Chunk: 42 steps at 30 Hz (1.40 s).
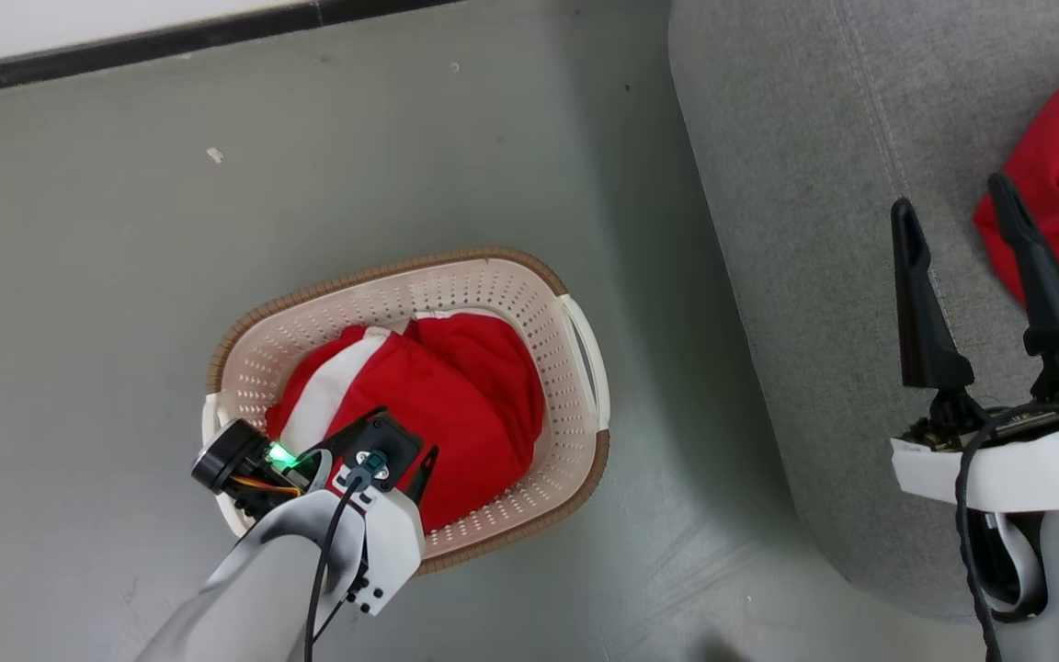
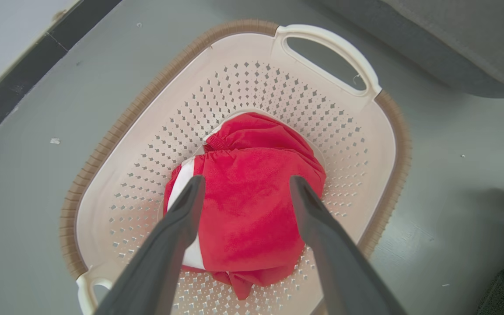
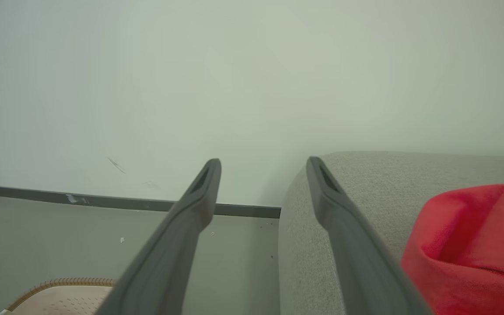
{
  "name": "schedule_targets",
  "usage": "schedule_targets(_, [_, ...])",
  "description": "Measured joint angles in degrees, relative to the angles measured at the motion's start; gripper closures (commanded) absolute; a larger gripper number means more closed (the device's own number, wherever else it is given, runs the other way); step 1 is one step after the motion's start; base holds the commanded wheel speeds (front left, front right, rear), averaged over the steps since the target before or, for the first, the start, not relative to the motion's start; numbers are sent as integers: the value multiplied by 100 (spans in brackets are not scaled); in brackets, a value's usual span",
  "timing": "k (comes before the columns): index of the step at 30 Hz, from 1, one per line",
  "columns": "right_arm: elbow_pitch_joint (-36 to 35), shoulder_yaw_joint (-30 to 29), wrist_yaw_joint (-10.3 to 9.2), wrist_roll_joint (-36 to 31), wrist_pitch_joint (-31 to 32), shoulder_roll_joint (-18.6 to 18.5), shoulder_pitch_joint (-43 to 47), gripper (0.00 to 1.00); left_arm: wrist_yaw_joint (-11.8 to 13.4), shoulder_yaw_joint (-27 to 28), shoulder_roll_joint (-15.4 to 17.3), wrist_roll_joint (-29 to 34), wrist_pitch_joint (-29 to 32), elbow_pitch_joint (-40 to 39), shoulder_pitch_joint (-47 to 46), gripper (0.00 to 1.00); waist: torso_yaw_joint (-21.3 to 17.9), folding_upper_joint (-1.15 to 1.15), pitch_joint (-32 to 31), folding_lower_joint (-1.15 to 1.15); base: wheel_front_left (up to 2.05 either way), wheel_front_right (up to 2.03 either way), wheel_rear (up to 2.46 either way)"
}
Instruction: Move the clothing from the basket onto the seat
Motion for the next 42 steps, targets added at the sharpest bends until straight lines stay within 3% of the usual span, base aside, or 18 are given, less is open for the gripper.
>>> schedule_targets(18, [-125,79,0,419,0,-1,-654,0,-24,-136,-87,322,-288,937,-834,0,-465,0,1019,0,0,0,0])
schedule_targets(42, [-108,357,0,765,0,-1,-1312,0,104,-222,242,723,-402,1993,-1547,0,-1058,0,1951,0,0,0,0])
